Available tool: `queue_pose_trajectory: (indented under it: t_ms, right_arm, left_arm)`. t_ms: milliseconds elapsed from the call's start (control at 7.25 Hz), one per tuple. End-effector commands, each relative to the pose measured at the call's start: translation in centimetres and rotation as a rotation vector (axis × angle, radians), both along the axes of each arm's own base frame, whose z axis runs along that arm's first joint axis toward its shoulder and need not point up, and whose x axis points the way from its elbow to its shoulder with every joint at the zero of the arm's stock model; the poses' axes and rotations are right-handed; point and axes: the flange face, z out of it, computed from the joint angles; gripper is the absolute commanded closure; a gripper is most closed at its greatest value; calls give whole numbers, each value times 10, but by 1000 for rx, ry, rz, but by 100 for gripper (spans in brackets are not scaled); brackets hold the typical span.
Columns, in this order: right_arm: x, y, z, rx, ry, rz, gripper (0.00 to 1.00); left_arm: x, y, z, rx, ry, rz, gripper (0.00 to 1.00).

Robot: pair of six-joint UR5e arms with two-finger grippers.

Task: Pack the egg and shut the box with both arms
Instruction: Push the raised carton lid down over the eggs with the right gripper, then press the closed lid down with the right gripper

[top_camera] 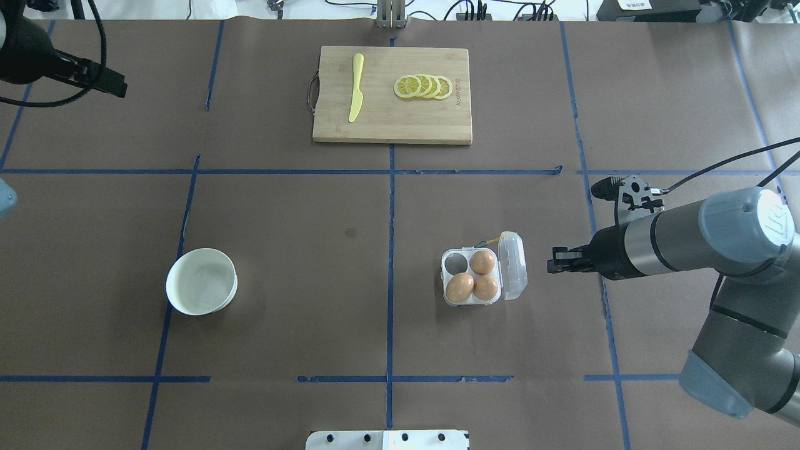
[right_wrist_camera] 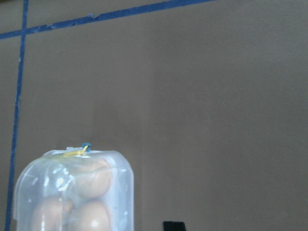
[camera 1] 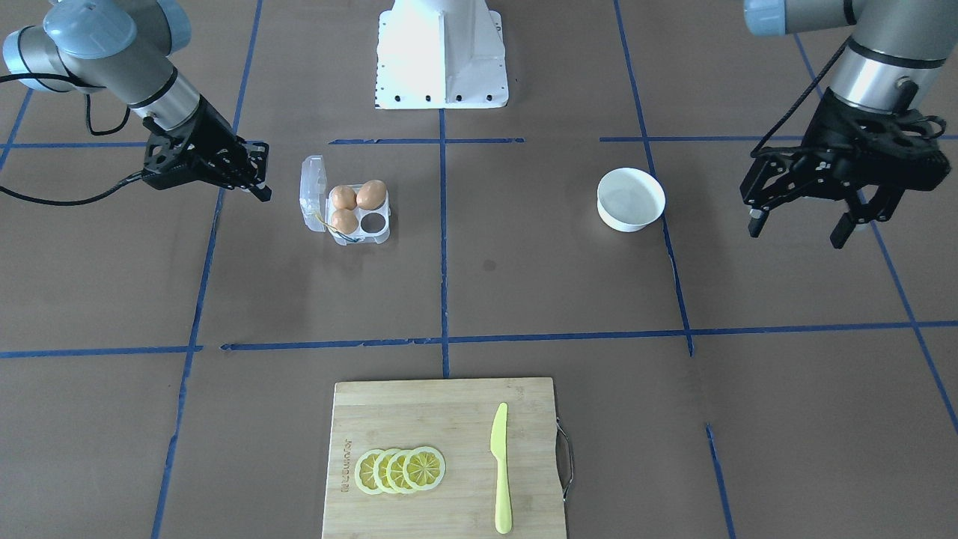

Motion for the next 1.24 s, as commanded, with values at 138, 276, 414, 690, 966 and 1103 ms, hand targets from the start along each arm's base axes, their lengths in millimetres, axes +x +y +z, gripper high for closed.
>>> queue_pose_trajectory:
  t_ms: [138,276,414,690,966,1103]
  right_arm:
    - [-47,1,-47,-3,-74,-26,100]
    - [-65,-7,-66,10,-95,-2,100]
    - [-76,-12,-84,19,-119,1,100]
    - [-78,-12,-95,28,-135,0,100]
    - [-74,-16,-108,40,-155,8,68]
    - [-65,-28,-113,48,-158,39,1]
  left_arm:
    - [-18,0,4,14,-7,6,0]
    - [-18,-1,5,15,-8,5,1]
    - [-18,0,5,13,-9,5,1]
    - [-18,0,8,9,-11,5,0]
    - [-18,-2,10,4,-14,5,1]
    - [-15,-5,17,-10,-19,8,0]
